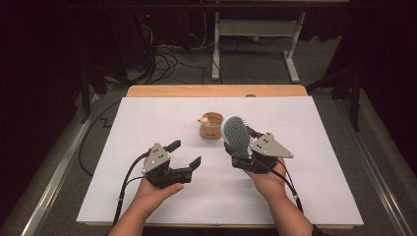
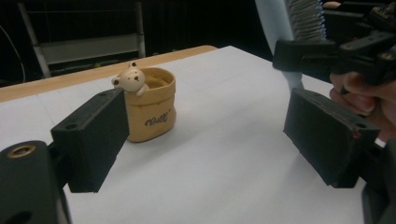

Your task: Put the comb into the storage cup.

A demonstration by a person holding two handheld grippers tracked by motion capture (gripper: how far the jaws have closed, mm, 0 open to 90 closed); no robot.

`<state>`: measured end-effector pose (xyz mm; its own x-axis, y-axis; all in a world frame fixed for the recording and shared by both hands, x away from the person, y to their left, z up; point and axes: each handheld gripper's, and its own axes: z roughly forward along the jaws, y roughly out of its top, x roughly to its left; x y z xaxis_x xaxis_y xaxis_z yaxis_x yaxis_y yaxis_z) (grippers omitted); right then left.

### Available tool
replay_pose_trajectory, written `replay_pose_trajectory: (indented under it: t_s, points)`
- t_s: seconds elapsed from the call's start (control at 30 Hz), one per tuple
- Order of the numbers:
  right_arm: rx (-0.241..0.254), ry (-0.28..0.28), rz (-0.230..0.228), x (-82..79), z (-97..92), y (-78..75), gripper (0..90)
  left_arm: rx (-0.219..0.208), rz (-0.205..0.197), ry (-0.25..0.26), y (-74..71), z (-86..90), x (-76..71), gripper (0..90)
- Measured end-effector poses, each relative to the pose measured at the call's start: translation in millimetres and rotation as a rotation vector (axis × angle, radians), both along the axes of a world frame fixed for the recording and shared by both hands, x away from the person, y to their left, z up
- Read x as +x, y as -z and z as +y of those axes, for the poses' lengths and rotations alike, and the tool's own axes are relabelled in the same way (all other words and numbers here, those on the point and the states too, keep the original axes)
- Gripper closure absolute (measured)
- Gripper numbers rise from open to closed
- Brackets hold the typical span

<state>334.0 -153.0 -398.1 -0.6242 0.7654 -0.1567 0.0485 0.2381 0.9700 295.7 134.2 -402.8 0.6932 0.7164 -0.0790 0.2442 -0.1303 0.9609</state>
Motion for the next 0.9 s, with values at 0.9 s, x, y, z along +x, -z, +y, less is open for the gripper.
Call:
replay_pose_trajectory:
  t_s: [0.9]
  points:
    - [-0.011, -0.056, -0.017, -5.1, 25.0, 4.3, 20.5, 0.0, -0.036, 0.028, -35.2, -29.8, 6.6, 14.9]
